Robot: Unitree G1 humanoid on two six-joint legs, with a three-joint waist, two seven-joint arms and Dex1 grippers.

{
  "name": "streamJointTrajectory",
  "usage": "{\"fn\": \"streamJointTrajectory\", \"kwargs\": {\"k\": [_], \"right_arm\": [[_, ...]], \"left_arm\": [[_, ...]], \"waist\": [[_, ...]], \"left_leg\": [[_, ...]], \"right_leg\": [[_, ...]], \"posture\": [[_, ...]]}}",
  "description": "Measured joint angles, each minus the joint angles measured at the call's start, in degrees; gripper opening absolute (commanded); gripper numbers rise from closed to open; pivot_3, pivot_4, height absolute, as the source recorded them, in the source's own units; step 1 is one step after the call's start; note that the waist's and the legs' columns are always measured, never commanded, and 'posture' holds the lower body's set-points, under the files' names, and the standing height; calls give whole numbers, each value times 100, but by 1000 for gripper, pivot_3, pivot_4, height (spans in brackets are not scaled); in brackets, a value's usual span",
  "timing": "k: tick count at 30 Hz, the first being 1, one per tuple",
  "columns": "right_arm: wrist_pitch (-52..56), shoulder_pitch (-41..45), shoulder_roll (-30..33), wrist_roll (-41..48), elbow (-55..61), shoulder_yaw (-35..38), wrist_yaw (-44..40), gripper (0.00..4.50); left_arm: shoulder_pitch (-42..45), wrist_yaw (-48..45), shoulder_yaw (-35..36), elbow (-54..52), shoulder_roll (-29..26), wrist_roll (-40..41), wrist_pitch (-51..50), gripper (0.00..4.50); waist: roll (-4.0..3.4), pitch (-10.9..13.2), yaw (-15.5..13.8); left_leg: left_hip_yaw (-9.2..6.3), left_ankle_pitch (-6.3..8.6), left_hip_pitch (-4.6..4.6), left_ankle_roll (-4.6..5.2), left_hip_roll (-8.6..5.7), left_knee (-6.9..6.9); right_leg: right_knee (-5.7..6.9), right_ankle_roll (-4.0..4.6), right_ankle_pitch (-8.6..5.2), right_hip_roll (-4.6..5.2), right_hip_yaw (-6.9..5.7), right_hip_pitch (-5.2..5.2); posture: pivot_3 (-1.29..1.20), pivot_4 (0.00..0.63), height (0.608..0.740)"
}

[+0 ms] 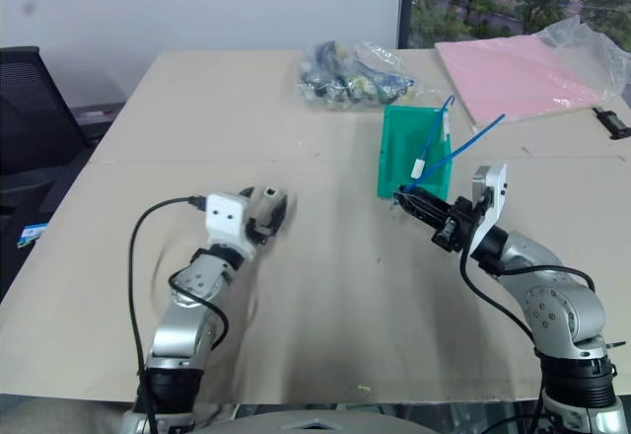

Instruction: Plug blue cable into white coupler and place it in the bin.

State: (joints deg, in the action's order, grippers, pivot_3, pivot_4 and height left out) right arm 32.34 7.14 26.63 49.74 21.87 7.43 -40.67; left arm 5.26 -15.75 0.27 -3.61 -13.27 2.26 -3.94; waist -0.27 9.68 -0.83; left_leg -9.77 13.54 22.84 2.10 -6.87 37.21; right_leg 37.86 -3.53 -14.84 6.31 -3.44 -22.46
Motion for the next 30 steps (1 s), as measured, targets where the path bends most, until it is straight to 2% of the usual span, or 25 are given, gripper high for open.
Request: {"fn": "streamJointTrajectory", "kwargs": {"k": [9, 12, 16, 17, 24, 27, 28, 30], "right_arm": [[-8, -244, -1, -5, 189, 30, 162, 0], [-14, -277, -2, -12, 191, 30, 188, 0], [-16, -299, -2, -21, 191, 30, 219, 0], [-19, -299, -3, -27, 191, 30, 225, 0], [-97, -318, -3, -170, 191, 25, 218, 0], [-128, -262, 87, -286, 191, -37, 143, 0], [-144, -137, 217, -438, 191, -147, 40, 0], [-175, 73, 360, -645, 198, -340, -125, 0]], "left_arm": [[311, -161, -32, 582, -28, 21, 256, 3537], [358, -161, -32, 665, -7, 21, 303, 2681], [413, -163, -31, 741, 16, 24, 324, 724], [439, -163, -31, 770, 20, 27, 328, 497], [623, -539, 16, 984, -30, 293, 342, 518], [738, -1558, -179, 977, -222, 797, 179, 518], [911, -2338, -460, 963, -357, 1075, 61, 518], [1233, -3143, -781, 910, -426, 1364, -97, 518]], "waist": [[2, -2, -18], [1, -3, -28], [1, -4, -43], [2, -5, -48], [2, -5, -56], [2, -4, -52], [3, -3, -47], [3, -3, -25]], "left_leg": [[7, 3, -2, 5, 2, 0], [7, 2, -5, 4, 2, 3], [7, 1, -7, 3, 2, 6], [7, 1, -7, 3, 2, 6], [7, 1, -6, 2, 3, 6], [10, 1, 1, 2, 2, 6], [15, 1, 3, 3, 2, 7], [16, 1, 4, 3, 2, 7]], "right_leg": [[7, 0, 0, 16, 14, -9], [8, -2, 1, 13, 17, -8], [9, -5, 4, 8, 20, -8], [9, -5, 4, 4, 20, -8], [8, -3, 6, -7, 23, -10], [7, -3, 6, -11, 24, -16], [6, -1, 6, -11, 27, -17], [4, 0, 7, -13, 29, -18]], "posture": [[0, 150, 728], [0, 150, 728], [0, 150, 728], [0, 150, 728], [0, 150, 728], [0, 150, 728], [0, 150, 728], [0, 150, 728]]}}
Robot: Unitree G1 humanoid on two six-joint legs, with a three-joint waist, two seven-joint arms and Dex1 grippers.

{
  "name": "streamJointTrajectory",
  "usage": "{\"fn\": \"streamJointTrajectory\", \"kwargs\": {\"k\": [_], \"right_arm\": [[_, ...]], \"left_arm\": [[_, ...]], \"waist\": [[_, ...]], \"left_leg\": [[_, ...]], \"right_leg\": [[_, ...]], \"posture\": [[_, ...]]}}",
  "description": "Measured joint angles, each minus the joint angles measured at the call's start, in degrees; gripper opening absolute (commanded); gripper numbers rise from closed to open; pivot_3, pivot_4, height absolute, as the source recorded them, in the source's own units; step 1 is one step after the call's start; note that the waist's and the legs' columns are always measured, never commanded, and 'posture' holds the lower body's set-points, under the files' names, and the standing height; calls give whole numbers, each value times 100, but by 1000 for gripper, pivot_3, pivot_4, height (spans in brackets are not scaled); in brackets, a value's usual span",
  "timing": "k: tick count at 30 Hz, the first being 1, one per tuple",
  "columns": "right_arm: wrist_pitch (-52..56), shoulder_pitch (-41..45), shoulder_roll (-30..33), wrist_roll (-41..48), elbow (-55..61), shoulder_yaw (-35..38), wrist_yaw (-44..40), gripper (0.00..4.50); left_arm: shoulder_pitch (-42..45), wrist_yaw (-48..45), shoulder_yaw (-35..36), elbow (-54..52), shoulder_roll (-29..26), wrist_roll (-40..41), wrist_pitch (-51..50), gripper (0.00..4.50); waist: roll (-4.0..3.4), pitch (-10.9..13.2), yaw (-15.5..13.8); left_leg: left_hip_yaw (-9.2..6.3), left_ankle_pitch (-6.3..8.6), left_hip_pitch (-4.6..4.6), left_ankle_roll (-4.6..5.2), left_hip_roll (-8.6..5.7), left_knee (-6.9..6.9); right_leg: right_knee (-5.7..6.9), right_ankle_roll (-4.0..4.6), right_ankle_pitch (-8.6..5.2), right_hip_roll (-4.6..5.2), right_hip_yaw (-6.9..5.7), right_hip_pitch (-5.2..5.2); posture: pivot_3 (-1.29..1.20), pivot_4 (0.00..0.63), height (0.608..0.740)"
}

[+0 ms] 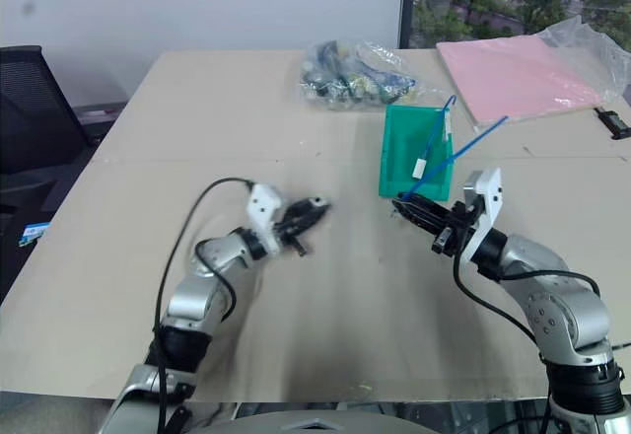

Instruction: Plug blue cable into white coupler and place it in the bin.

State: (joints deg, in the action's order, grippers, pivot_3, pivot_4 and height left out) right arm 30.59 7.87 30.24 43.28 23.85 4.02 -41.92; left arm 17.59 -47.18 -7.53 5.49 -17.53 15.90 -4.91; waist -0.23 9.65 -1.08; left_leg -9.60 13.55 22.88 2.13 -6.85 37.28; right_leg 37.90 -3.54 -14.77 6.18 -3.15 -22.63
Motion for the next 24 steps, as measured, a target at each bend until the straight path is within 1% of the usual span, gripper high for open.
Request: {"fn": "streamJointTrajectory", "kwargs": {"k": [3, 4, 7, 11, 15, 18, 24], "right_arm": [[-149, 270, 170, -399, 1, -369, -264, 0], [-205, 325, 203, -512, -3, -458, -332, 0], [-336, 446, 288, -845, -45, -690, -546, 0], [-478, 478, 293, -1152, -261, -836, -673, 0], [-483, 506, 141, -1140, -303, -789, -651, 0], [-494, 532, 102, -1123, -297, -759, -649, 0], [-937, 684, 271, -1418, -513, -897, -1214, 0]], "left_arm": [[670, -1092, -418, 43, -89, 235, -156, 518], [862, -1376, -514, 128, -84, 240, -178, 518], [1214, -1940, -698, 629, 5, 234, -193, 518], [1415, -2273, -765, 1219, 95, 182, -82, 518], [1595, -2482, -768, 1580, 137, 86, 163, 518], [1596, -2679, -890, 1658, 183, 37, 191, 518], [1739, -3233, -1005, 2294, 149, -188, 642, 518]], "waist": [[1, 0, 36], [1, 0, 47], [3, 1, 65], [7, 4, 57], [10, 5, 42], [12, 7, 42], [12, 7, 49]], "left_leg": [[-2, -1, -1, -2, 2, -3], [-1, -12, -2, -21, 3, -4], [-1, -14, -2, -24, 5, -6], [-2, -14, 0, -25, 5, -6], [-2, -15, 0, -25, 5, -3], [-2, -15, 1, -25, 4, -3], [-2, -15, -1, -25, 4, -1]], "right_leg": [[0, 0, 0, -3, -1, -2], [0, 0, 0, -4, 0, -2], [0, 0, 0, -6, 1, -5], [-1, 0, 0, -4, 1, -5], [0, 0, 0, 3, 2, -5], [0, 0, 0, 2, 3, -5], [3, 0, 0, -5, 2, -5]], "posture": [[0, 150, 728], [0, 150, 728], [0, 150, 728], [0, 150, 728], [0, 150, 728], [0, 150, 728], [0, 150, 728]]}}
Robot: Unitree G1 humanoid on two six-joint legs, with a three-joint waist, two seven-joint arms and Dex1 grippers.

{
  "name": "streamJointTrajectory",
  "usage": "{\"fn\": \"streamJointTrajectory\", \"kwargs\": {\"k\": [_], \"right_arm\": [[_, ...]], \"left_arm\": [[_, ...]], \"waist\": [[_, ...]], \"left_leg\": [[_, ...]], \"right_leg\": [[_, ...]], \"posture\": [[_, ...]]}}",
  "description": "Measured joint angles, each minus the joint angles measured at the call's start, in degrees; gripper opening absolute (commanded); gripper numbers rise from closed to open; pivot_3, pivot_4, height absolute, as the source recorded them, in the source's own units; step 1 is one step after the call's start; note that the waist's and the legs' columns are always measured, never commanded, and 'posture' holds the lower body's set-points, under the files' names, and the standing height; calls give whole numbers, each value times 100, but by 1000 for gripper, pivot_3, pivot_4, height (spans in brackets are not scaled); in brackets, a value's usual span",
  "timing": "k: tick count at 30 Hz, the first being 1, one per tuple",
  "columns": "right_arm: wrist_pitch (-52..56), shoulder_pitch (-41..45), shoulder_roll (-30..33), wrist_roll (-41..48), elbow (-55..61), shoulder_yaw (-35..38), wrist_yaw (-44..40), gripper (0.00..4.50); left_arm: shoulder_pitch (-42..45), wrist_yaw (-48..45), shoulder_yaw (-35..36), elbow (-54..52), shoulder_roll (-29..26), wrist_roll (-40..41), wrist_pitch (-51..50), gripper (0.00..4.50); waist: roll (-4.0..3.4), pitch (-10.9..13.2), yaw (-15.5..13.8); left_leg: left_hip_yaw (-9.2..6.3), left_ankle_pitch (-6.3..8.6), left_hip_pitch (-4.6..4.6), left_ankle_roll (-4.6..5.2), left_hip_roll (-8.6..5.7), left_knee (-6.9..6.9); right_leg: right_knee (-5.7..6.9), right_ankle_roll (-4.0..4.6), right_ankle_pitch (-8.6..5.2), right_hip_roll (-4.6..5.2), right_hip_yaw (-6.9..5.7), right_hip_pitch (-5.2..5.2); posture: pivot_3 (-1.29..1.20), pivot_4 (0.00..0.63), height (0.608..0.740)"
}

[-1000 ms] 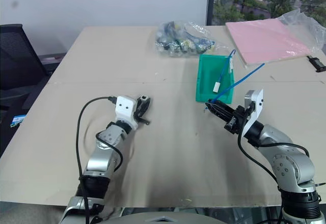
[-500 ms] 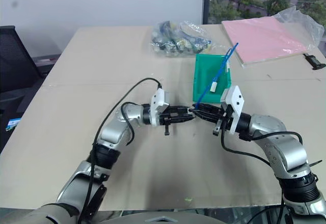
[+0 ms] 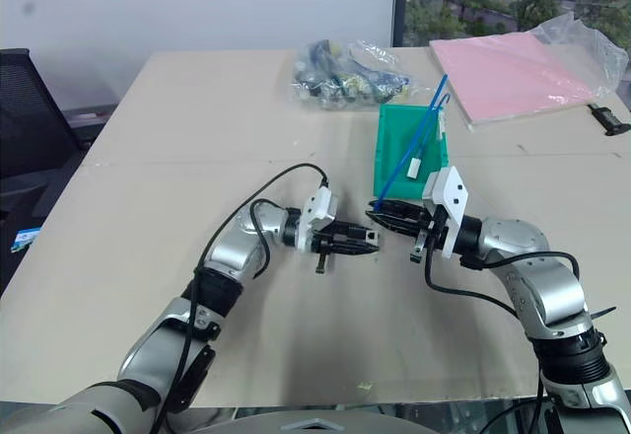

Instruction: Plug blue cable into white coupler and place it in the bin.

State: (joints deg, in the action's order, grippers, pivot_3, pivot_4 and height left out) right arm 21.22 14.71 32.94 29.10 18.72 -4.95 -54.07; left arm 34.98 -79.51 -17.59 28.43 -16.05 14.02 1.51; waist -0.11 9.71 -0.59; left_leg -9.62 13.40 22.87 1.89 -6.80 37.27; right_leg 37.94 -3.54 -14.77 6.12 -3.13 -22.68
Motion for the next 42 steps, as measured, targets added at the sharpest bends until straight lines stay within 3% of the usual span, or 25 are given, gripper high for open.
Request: {"fn": "streamJointTrajectory", "kwargs": {"k": [7, 14, 42], "right_arm": [[-706, 37, 165, -419, -561, -335, -856, 0], [-1316, 111, 110, -751, -889, -471, -1173, 0], [-1702, 43, -19, -1114, -1269, -708, -1078, 0]], "left_arm": [[177, -581, -3, 480, 13, -95, 633, 518], [243, -733, 0, 664, 56, -160, 796, 518], [313, -604, 81, 1063, 258, -374, 1051, 518]], "waist": [[1, 1, 0], [2, 0, 4], [8, -5, 10]], "left_leg": [[1, 0, 1, 0, 0, 1], [1, 0, 1, -1, 0, 5], [0, -1, -2, -1, 0, 9]], "right_leg": [[-1, 0, 0, 1, 0, 0], [3, 0, 0, 0, 1, 0], [8, 0, 1, -1, 1, 1]], "posture": [[0, 150, 728], [0, 150, 728], [0, 150, 728]]}}
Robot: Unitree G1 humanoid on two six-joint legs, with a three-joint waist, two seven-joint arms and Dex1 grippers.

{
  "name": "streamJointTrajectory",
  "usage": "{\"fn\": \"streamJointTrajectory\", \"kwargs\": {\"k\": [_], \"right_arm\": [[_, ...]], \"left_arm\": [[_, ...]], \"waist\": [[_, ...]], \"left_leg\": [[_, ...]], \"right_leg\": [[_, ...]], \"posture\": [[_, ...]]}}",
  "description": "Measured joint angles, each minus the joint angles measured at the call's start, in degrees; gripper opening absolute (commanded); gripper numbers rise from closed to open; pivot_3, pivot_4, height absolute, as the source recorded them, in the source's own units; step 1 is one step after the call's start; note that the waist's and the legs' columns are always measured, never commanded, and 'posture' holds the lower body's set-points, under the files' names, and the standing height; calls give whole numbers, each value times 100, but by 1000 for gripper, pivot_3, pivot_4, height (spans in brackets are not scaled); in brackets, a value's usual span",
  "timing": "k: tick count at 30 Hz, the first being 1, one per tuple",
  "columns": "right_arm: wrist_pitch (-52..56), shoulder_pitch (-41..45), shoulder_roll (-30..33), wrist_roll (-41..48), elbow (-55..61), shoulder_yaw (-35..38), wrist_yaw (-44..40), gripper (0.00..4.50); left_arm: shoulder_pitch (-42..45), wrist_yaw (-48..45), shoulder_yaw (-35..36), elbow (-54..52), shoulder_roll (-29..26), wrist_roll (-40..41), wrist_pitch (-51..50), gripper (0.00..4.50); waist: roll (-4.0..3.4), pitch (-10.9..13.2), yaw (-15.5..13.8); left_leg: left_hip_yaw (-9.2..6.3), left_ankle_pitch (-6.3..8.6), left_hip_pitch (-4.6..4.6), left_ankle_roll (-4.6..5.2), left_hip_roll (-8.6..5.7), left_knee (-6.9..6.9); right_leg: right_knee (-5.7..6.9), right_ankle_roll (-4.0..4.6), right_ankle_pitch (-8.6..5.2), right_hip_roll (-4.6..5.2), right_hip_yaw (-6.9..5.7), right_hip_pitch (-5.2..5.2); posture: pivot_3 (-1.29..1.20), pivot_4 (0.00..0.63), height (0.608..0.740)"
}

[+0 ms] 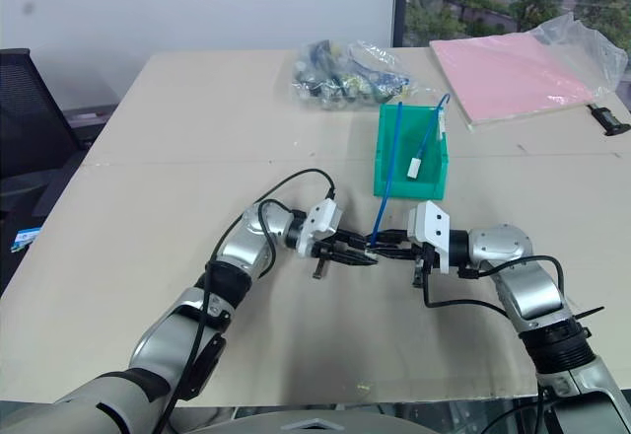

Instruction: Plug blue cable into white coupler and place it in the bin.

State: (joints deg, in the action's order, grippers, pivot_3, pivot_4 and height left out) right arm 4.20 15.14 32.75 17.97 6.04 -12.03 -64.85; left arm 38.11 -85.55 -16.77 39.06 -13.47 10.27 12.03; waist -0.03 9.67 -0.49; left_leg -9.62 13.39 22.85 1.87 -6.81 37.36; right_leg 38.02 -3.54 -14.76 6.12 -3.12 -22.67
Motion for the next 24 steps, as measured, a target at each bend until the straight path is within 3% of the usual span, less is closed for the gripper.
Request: {"fn": "streamJointTrajectory", "kwargs": {"k": [13, 19, 21, 24], "right_arm": [[-471, 6, -78, -168, -432, -213, 2, 0], [75, 52, -260, 198, -399, -54, 69, 0], [340, 84, -254, 280, -309, -26, 104, 0], [519, 94, -222, 294, -207, -10, 135, 0]], "left_arm": [[-69, 72, 6, 0, -41, -76, 0, 518], [-118, 71, 65, -39, -80, -62, -7, 518], [-133, 72, 75, -68, -79, -50, -51, 1544], [-142, 77, 91, -187, -72, -15, -124, 2328]], "waist": [[47, -77, 67], [49, -81, 119], [49, -80, 119], [49, -80, 118]], "left_leg": [[-1, 0, -23, 1, 1, 2], [-3, 1, -23, 1, 1, 2], [-3, 1, -19, 1, 1, 2], [-3, 1, -14, 1, 1, 2]], "right_leg": [[3, 0, 0, -2, 1, 21], [4, 2, 1, -1, 1, 21], [3, 2, 1, 0, 1, 17], [3, 2, 1, 1, 1, 13]], "posture": [[0, 150, 728], [0, 150, 728], [0, 150, 728], [0, 150, 728]]}}
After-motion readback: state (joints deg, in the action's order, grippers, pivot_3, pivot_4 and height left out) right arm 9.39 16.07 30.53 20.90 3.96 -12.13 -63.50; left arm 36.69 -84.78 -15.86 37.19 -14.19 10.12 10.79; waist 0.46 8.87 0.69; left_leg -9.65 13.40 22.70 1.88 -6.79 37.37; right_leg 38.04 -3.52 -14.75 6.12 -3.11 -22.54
